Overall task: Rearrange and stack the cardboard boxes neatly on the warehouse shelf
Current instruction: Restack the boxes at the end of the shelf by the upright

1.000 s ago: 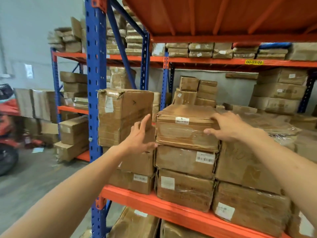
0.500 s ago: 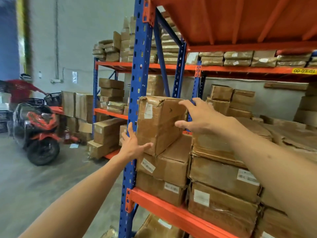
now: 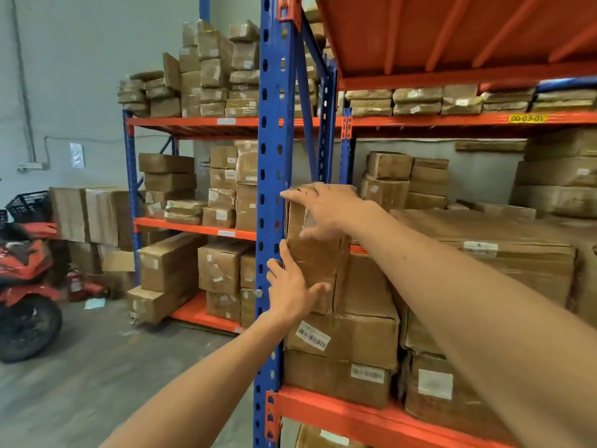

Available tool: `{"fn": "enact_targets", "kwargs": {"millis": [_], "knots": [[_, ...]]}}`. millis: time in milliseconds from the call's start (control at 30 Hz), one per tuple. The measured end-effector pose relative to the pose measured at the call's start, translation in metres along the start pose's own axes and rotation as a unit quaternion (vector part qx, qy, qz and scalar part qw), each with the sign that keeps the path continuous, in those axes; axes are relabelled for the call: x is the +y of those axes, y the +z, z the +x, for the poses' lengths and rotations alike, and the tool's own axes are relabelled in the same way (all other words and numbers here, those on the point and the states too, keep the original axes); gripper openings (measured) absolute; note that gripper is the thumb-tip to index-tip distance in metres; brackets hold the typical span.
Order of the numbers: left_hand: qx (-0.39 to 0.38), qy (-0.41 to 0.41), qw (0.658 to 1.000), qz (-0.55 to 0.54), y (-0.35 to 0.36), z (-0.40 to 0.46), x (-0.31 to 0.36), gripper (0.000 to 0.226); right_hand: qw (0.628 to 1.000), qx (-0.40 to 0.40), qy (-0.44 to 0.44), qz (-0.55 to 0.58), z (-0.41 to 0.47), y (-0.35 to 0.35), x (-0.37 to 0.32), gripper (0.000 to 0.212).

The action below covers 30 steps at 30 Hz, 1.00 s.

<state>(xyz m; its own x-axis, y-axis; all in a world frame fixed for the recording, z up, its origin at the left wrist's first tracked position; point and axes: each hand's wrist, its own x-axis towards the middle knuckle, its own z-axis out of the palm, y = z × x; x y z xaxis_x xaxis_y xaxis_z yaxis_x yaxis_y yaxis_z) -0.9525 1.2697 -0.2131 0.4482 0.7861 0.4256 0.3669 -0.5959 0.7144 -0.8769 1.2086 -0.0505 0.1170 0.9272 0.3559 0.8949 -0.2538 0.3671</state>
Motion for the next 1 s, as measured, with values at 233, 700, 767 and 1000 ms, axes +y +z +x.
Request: {"fn": "enact_targets", "kwargs": {"millis": [233,700,767,1000], "knots": [[0.016,0.109,0.992,-0.063,0.01,0.003,-0.025,0.119,0.992,-0.02,0.054,-0.111,-0.02,-0.005,0.027,0.108],[-0.046,-0.006,0.946,-0.321,0.01,0.003,-0.015,0.085,0.989,0.059,0.128,0.036,-0.073,0.015,0.066,0.083],[-0.03,0.0,0.953,-0.3,-0.003,0.006,-0.014,0.083,0.985,0.082,0.135,0.069,-0.078,0.017,0.066,0.082],[-0.031,0.043,0.98,-0.193,-0.032,0.011,-0.018,0.077,0.971,0.147,0.145,0.116,-0.089,0.032,0.062,0.081]]}}
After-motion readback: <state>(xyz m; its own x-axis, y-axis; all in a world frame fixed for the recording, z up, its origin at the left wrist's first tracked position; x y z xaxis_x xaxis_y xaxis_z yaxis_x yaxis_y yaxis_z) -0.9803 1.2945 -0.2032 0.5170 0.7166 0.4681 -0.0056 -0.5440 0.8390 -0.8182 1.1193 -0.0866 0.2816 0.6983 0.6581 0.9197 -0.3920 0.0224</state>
